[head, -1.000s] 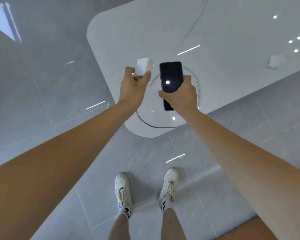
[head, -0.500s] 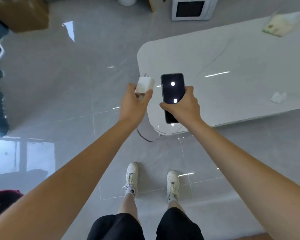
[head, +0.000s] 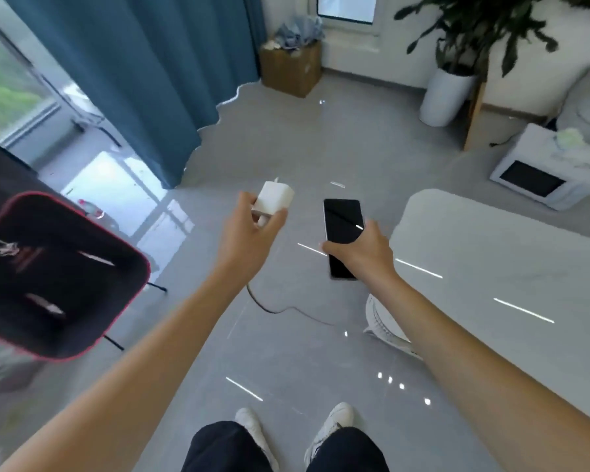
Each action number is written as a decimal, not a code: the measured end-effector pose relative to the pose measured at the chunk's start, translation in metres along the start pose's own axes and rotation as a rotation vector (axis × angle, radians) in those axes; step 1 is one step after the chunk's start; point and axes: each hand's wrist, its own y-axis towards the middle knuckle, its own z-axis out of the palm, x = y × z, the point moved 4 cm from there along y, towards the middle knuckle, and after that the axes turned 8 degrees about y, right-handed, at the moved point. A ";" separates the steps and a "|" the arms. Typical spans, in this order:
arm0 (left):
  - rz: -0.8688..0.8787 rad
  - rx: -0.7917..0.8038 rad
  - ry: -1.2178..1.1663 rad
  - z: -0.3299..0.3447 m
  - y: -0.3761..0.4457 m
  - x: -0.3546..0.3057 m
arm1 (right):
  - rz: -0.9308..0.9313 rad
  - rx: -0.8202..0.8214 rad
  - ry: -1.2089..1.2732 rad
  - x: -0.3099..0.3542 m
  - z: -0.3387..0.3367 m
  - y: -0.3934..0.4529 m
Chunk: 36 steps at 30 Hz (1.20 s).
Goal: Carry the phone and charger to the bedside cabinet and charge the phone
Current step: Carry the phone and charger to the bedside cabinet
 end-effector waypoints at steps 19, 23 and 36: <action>-0.568 -0.823 -0.230 -0.434 -0.233 0.324 | -0.551 0.755 -0.172 0.224 0.477 -0.317; -0.677 -0.974 -0.247 -0.480 -0.313 0.375 | -0.625 0.923 -0.229 0.231 0.555 -0.408; -1.164 -1.525 -0.293 -0.549 -0.567 0.492 | -0.895 1.617 -0.483 0.176 0.751 -0.704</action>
